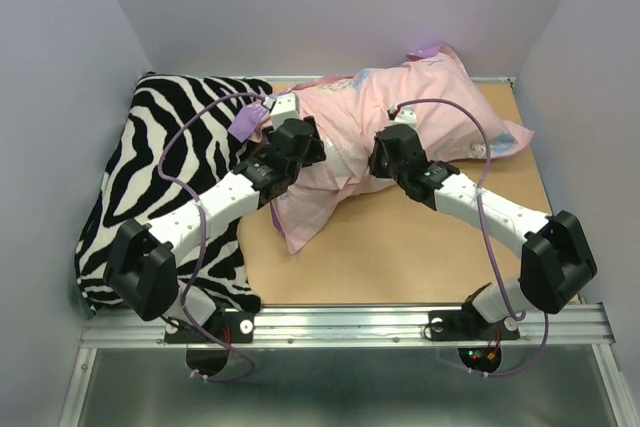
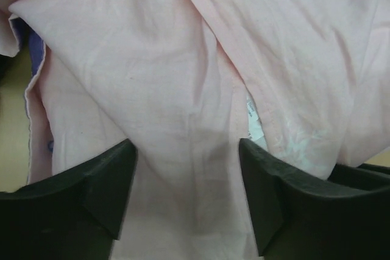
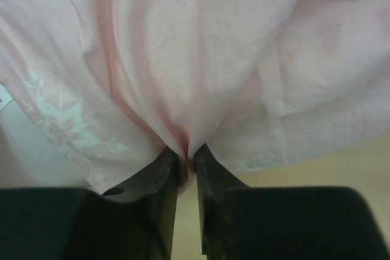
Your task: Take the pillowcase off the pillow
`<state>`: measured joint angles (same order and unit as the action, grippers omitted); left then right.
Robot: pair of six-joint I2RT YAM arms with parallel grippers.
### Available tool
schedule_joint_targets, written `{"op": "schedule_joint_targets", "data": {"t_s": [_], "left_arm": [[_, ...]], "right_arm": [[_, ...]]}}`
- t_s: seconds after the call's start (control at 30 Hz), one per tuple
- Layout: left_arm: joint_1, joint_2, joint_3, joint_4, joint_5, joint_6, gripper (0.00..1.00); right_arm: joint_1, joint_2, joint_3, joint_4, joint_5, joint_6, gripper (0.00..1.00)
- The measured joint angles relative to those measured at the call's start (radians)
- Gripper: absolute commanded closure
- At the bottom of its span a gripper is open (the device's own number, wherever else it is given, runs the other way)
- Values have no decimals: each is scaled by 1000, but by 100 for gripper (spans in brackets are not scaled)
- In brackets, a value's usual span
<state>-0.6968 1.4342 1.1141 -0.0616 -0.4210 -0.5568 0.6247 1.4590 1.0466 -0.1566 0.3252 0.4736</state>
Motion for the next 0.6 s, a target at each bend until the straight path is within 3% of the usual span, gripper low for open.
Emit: {"op": "schedule_joint_targets", "data": {"t_s": [0.03,0.13,0.17,0.4,0.5,0.6], "left_arm": [[0,0,0,5,-1,-3,60],[0,2,0,6,-3,-11,86],[0,0,-8,14,-3,-15,100],[-6,-93,-187,43,-2,-75,100],[-12,-202,-302,44,-3,-135,100],[-28,-315,-413,58,-1,-200,100]], "right_arm": [[0,-4,-5,1,11,3,88],[0,-28,-22,-5,41,13,93],[0,-53,-31,-17,57,17,94],[0,-223,-34,-126,110,19,91],[0,-251,-34,-166,133,12,84],[-2,-251,-34,-197,134,-5,66]]}}
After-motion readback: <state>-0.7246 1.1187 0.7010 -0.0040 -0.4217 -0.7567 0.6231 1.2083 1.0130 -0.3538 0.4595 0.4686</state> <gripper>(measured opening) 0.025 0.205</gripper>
